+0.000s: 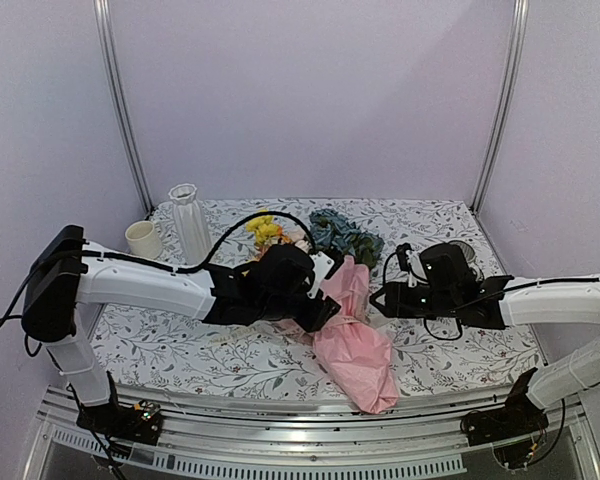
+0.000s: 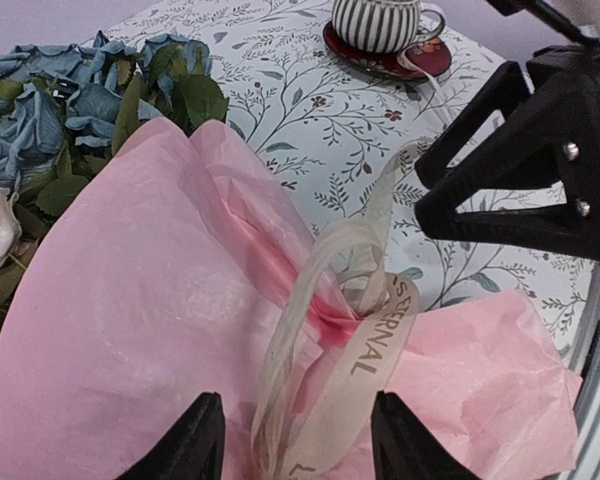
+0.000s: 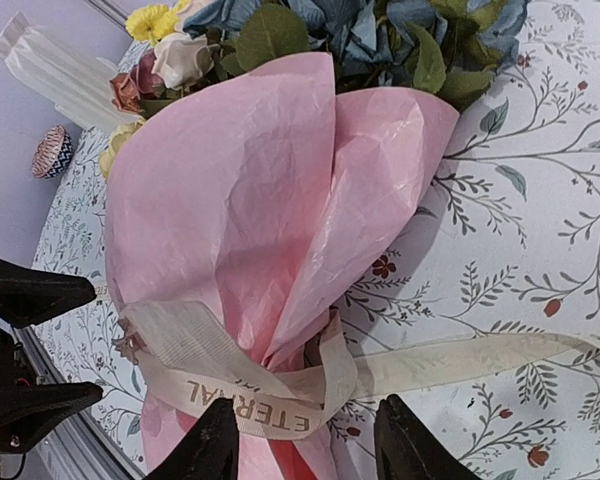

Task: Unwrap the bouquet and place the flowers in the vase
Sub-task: Untie the half-tied ribbon from the folded wrapping paper.

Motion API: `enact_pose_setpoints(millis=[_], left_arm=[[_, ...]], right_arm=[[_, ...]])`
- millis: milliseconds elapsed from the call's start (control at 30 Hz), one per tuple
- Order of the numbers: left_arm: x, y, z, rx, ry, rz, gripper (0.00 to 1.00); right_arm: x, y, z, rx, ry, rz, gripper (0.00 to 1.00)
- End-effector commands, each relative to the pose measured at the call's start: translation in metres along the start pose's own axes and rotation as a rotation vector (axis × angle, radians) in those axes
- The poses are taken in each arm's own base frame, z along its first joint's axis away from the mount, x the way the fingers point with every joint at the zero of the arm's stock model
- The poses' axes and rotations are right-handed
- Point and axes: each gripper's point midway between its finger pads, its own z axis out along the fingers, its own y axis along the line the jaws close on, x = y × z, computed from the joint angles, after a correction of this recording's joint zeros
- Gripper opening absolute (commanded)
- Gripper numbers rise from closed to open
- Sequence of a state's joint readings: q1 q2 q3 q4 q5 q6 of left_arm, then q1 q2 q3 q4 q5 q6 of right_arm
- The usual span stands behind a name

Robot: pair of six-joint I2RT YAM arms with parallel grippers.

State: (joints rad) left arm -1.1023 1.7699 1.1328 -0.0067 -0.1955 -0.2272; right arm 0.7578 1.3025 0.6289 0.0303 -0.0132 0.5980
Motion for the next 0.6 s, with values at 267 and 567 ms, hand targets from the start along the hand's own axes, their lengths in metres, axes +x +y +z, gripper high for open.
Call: enact_pose_setpoints(millis=[267, 567], left_arm=[[-0.001, 0.009, 0.007, -0.05, 0.012, 0.011, 0.48], [-0.007, 0.012, 0.018, -0.092, 0.029, 0.048, 0.57]], right_arm=[[0.006, 0.02, 0.024, -0.095, 0.078, 0.128, 0.44], [0.009, 0.016, 0.025, -0.083, 0.081, 0.026, 0.49]])
